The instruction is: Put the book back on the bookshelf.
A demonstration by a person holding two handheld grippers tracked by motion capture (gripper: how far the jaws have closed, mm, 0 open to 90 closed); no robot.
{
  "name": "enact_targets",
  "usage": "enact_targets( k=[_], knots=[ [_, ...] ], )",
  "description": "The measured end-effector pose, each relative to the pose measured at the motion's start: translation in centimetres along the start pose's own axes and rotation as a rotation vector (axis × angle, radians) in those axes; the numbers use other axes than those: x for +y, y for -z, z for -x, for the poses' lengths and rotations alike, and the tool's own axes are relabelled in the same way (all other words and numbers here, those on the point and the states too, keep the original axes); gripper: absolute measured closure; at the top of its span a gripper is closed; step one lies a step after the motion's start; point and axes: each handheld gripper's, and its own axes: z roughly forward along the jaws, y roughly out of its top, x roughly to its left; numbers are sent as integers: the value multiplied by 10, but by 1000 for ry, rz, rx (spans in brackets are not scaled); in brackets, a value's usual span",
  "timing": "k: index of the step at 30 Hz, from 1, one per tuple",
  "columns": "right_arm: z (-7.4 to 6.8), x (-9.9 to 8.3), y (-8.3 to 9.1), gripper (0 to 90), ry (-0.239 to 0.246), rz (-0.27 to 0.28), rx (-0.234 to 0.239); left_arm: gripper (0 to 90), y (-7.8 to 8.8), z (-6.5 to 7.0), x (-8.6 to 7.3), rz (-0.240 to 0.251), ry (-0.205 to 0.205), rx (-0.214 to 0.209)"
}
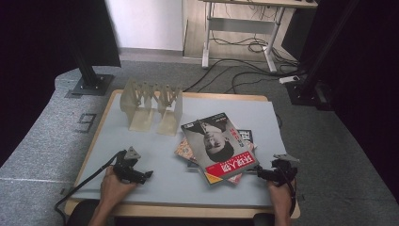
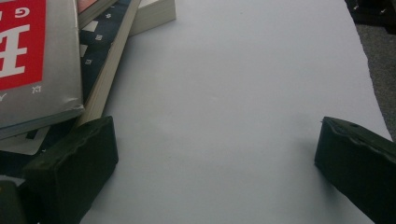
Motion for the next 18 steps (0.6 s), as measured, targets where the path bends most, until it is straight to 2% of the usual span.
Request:
enact_targets(
  k=[18],
  knots=[
    [0,0,2,9,3,4,2,0,0,0,0,-2,4,-1]
  ],
)
